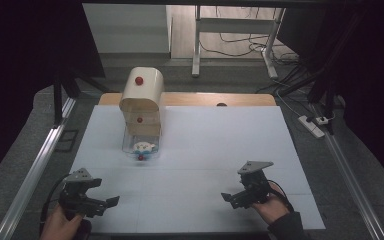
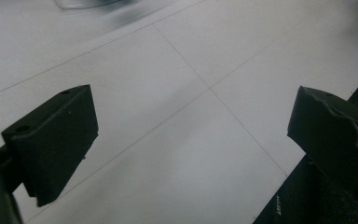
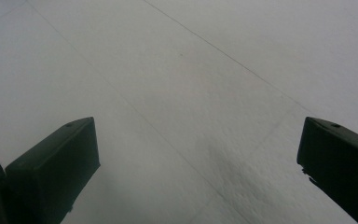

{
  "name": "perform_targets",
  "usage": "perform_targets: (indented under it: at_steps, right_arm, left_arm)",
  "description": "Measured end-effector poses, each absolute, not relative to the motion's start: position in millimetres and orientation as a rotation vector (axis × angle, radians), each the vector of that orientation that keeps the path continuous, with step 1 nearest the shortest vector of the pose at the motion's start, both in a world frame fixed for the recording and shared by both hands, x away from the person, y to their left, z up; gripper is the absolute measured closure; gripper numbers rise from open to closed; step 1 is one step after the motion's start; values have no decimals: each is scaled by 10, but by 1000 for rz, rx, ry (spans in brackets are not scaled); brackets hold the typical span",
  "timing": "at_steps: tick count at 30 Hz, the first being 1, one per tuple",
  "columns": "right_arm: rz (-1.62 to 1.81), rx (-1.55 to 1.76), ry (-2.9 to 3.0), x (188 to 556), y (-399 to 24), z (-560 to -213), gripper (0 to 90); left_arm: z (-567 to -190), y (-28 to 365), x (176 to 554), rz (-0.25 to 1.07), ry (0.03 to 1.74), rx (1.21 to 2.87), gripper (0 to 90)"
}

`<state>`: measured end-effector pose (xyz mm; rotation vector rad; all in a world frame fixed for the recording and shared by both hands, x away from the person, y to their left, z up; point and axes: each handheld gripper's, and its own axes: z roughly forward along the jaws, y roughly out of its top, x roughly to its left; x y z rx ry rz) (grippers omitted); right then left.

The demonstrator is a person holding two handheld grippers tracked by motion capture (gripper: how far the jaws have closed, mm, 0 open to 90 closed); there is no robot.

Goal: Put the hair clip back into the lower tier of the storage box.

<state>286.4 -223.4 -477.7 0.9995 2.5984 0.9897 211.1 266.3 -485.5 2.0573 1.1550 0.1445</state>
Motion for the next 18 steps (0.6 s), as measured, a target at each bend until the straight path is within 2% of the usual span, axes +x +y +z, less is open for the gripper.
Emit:
perform_targets:
  at_steps: [18]
  right_arm:
    - [976, 1153, 2498, 2682, -2666, -4759, 0]
  left_arm:
    - [-4855, 2659, 2115, 145, 1156, 2059, 16]
